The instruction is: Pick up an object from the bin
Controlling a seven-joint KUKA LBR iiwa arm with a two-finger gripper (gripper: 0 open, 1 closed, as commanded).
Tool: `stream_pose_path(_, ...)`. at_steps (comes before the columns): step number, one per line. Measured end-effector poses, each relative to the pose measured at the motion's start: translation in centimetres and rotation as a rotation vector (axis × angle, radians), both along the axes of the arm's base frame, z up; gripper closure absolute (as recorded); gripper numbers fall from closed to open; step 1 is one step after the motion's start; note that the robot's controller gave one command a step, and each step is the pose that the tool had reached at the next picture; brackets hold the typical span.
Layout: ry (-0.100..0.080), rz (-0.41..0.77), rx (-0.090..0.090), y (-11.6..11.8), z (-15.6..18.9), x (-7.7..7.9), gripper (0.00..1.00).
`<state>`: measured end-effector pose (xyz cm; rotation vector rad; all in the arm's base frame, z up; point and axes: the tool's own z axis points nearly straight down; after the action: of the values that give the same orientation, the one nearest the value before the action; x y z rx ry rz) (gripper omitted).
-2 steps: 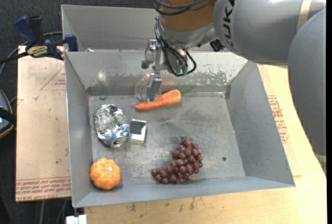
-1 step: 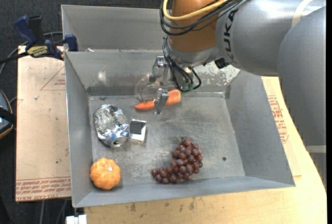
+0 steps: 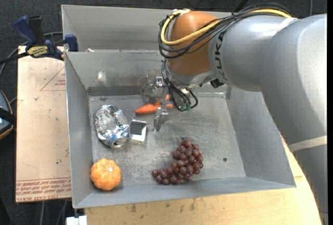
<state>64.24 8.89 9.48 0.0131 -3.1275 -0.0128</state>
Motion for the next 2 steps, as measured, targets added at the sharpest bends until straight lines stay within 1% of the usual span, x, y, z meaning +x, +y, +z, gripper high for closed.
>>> stream_pose_path(1,-0.011,0.015,-0.005,-0.6,-1.1,0.2,0.0)
stream_pose_path(2,-0.013,0.055,0.002,-1.6,-1.8,0.1,0.0)
